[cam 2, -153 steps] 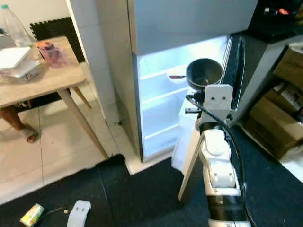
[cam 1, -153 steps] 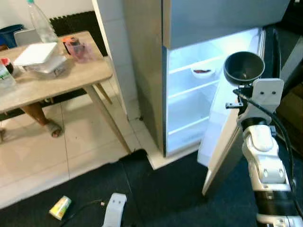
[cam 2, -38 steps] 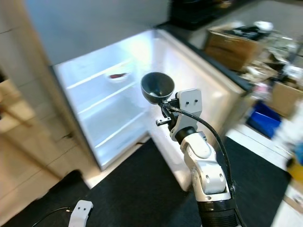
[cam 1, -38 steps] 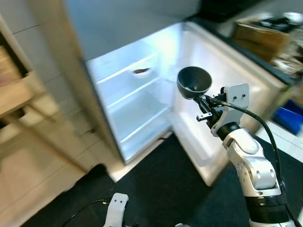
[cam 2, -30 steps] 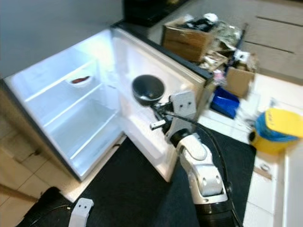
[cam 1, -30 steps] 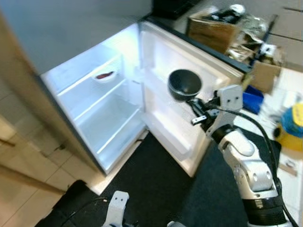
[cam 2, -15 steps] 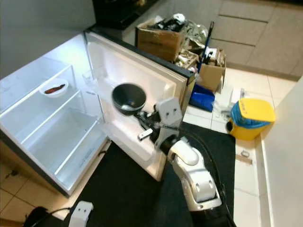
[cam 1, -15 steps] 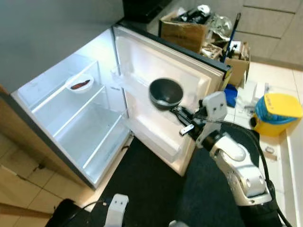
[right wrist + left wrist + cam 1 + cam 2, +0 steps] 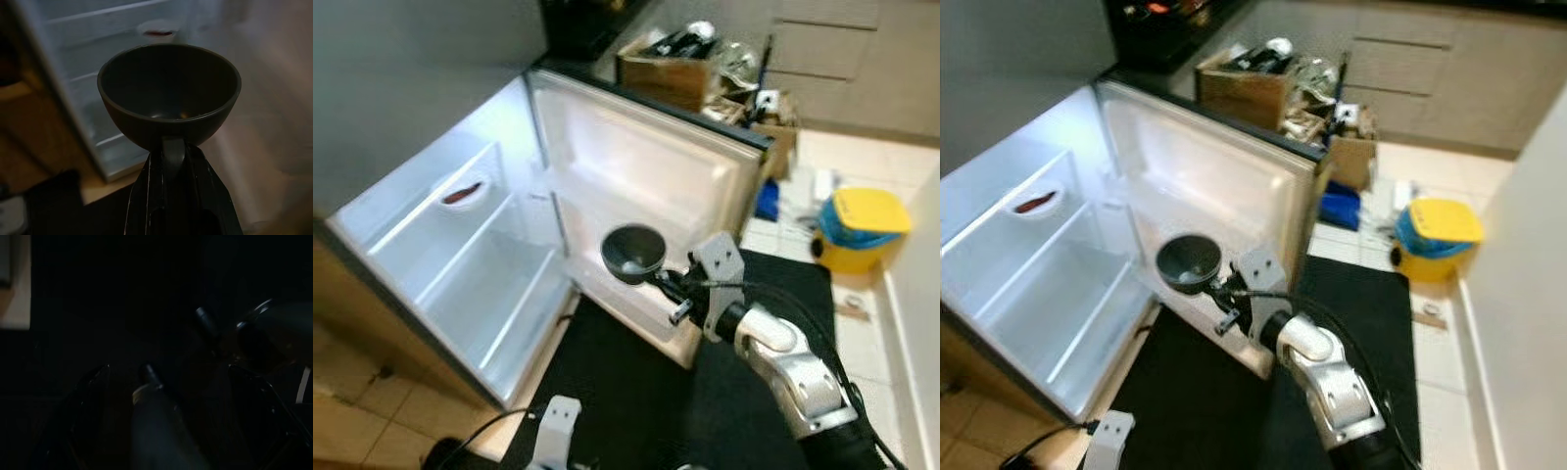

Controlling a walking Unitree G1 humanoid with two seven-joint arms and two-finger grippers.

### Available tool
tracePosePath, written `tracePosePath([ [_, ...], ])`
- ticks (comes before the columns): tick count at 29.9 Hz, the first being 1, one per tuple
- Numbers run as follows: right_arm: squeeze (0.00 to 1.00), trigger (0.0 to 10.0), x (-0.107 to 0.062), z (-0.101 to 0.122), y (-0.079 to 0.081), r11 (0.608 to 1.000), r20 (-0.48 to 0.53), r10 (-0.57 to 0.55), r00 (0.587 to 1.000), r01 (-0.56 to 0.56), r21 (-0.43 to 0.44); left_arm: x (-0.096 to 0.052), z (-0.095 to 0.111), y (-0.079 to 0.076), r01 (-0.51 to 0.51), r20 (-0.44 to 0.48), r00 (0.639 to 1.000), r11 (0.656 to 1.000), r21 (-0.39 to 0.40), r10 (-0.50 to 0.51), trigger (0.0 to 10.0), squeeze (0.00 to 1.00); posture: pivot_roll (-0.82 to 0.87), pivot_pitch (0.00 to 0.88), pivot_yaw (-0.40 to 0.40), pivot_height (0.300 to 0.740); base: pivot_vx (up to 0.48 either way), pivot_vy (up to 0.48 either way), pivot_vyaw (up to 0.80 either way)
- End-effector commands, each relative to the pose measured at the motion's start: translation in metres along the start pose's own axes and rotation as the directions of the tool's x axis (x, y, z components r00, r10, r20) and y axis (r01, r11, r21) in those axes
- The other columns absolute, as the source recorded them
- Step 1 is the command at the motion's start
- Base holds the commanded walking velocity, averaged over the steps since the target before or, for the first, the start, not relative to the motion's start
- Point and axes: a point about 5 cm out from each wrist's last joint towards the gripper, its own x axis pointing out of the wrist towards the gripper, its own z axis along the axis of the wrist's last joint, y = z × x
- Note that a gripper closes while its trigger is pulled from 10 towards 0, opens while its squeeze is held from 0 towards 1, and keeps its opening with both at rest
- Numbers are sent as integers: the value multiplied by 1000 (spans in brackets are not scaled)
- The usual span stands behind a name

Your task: Restocking fridge

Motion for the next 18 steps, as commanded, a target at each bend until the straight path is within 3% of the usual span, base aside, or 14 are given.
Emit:
tracePosePath([
  [1, 0, 10000, 3, -1, 7, 998, 7, 55, 998, -55, -17, -1, -7, -1, 0, -24, 1000, 1000, -1, 0, 10000, 0, -220, 94, 46, 740, 0, 0, 0],
  [6, 0, 10000, 6, -6, 13, 993, -3, 114, 993, -114, -1, -2, -8, 0, -2, -25, 1000, 1000, -3, 2, 10000, 0, -204, 101, 49, 740, 0, 0, 0],
  [10, 0, 10000, 9, -26, 15, 990, -138, 127, 982, -134, -46, -2, -10, 1, -3, -26, 1000, 1000, -2, 3, 10000, 0, -200, 103, 49, 740, 0, 0, 0],
  [13, 0, 10000, 12, -41, -5, 994, -243, -53, 969, 27, -109, -2, -11, 1, -5, -27, 1000, 1000, -3, 4, 10000, 0, -192, 106, 48, 740, 0, 0, 0],
  [18, 0, 10000, 12, -42, -22, 983, -253, -171, 952, 146, -114, -3, -11, 1, -5, -25, 1000, 1000, -4, 5, 10000, 0, -181, 109, 46, 740, 0, 0, 0],
])
